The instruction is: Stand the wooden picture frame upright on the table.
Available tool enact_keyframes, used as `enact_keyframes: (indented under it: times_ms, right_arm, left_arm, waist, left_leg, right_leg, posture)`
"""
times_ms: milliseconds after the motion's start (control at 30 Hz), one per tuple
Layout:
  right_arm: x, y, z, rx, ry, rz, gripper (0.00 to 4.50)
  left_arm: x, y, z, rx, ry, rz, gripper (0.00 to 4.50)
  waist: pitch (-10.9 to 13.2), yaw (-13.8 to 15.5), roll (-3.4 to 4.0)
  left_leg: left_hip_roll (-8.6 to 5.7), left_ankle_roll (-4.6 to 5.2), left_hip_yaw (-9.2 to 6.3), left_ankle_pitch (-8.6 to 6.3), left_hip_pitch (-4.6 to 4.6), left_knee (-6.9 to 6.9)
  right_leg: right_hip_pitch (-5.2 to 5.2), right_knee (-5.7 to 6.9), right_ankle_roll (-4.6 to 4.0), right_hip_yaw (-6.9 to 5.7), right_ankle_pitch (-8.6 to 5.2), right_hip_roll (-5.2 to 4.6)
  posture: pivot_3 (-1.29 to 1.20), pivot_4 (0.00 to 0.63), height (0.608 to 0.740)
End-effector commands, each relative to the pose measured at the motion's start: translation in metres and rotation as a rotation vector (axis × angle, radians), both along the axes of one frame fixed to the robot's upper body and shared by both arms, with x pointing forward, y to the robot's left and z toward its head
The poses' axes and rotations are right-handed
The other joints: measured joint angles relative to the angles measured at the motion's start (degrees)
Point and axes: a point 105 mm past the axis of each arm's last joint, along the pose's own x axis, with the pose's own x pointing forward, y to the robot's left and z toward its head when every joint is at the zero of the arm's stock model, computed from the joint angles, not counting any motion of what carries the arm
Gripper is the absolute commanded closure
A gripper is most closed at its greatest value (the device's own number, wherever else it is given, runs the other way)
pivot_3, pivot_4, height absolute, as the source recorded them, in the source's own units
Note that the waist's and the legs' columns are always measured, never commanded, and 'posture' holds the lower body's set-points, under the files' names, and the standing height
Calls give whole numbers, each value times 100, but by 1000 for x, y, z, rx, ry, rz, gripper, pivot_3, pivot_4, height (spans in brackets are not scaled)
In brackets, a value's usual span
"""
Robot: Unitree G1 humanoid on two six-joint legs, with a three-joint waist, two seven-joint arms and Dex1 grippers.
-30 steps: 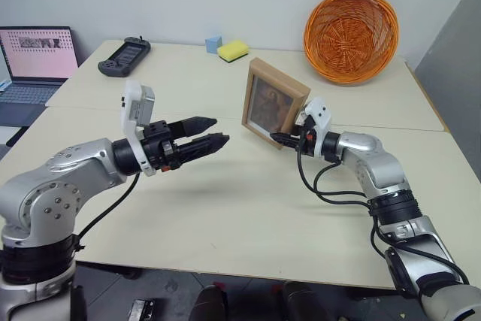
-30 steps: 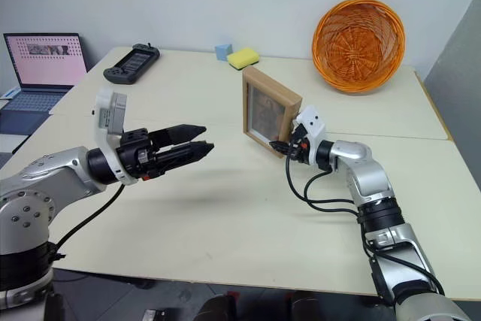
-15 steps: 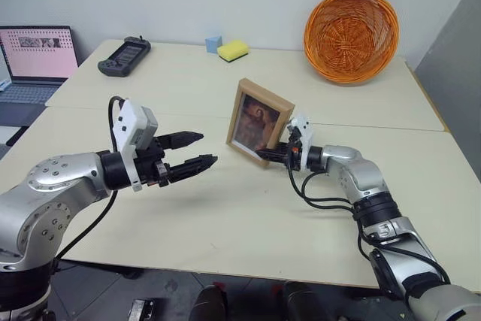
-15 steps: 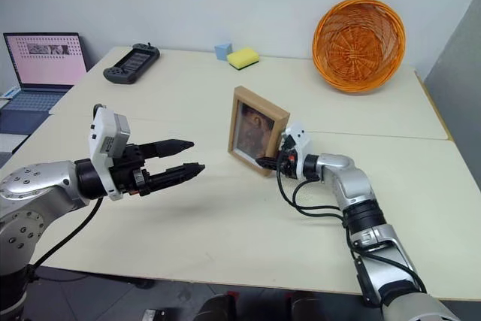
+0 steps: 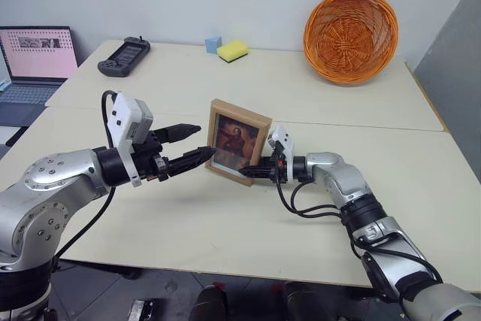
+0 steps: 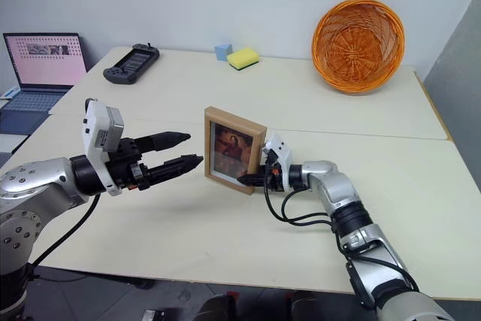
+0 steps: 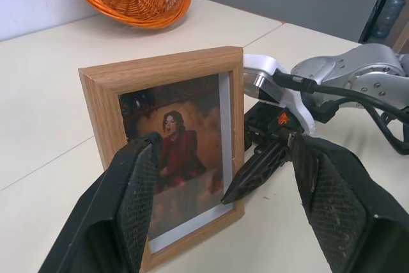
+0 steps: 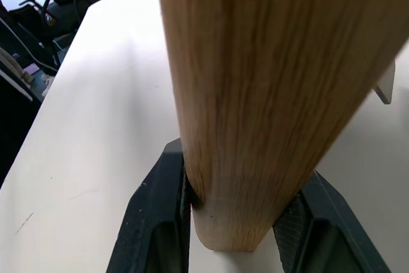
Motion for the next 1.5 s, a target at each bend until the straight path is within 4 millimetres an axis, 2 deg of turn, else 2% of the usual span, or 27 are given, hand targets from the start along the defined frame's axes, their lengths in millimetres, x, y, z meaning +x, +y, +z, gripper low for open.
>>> enact_keyframes:
  times_ms: [33, 333, 533, 600, 800, 1100, 1200, 1367, 1467, 1500]
  right_arm:
    - [16, -14, -2, -27, -27, -88, 3137]
    - [21, -21, -27, -30, 113, -164, 3137]
    - [17, -15, -29, -27, 128, -138, 3137]
    - [16, -14, -28, -32, 122, -136, 2516]
    - [16, -14, -28, -49, 101, -134, 1302]
    - [15, -19, -25, -58, 90, -132, 1302]
    - [15, -27, -24, -67, 78, -140, 1302]
    - [11, -46, -10, -45, 67, -165, 1302]
    - [4, -52, -1, -14, 72, -174, 1250]
    - [0, -54, 4, 7, 68, -170, 1426]
  left_arm:
    - [-4, 0, 13, 8, -58, -5, 1113]
    - [-1, -2, 18, -1, -71, -5, 1113]
    - [0, 0, 20, -6, -75, -1, 1113]
    - [0, 0, 20, -11, -78, -1, 1098]
    - [1, -1, 21, -20, -81, -1, 1098]
    - [4, -1, 20, -25, -77, -8, 1098]
    - [4, -1, 16, -18, -60, -16, 1098]
    - [2, -3, 11, -36, -22, -40, 1098]
    - [2, -3, 14, -82, -6, -63, 1601]
    - [3, -3, 14, -83, -7, -60, 1892]
  waist:
    - [0, 1, 0]
    - [-2, 4, -2]
    - [-2, 0, -3]
    - [-3, 0, -3]
    - [-2, 3, -4]
    - [-2, 3, -4]
    - [-2, 4, -4]
    - [-2, 21, -4]
    - [-2, 20, -4]
    - [-1, 20, -4]
  left_leg:
    - [0, 0, -1, 0, 0, 0]
    - [-1, 0, 1, -1, 36, -1]
    - [0, 0, 5, -1, 58, -6]
    - [0, 0, 7, -1, 61, -7]
    - [0, 0, 8, -1, 50, -12]
    - [0, 0, 8, -1, 50, -15]
    - [0, 0, 8, -1, 49, -15]
    - [-1, 0, 7, -1, 37, -15]
    - [-1, 0, 4, -1, 33, -15]
    - [0, 0, 5, -1, 33, -16]
  right_leg:
    - [1, 1, 0, -1, 0, 0]
    - [41, -5, 1, 2, 0, 0]
    - [55, -4, 1, 6, -1, 1]
    - [56, -4, 2, 6, -1, 1]
    - [45, -8, 1, 6, -1, 0]
    - [45, -11, 1, 6, -1, 1]
    - [45, -12, 1, 7, -1, 1]
    - [41, -17, 2, 6, -1, -1]
    - [37, -18, 2, 4, -1, -1]
    - [36, -18, 2, 4, -1, 0]
  posture:
    - [0, 150, 740]
    - [0, 150, 740]
    - [0, 150, 740]
    - [0, 150, 740]
    - [0, 150, 740]
    - [0, 150, 740]
    - [0, 150, 740]
    - [0, 150, 740]
    - [0, 150, 740]
    - [0, 150, 740]
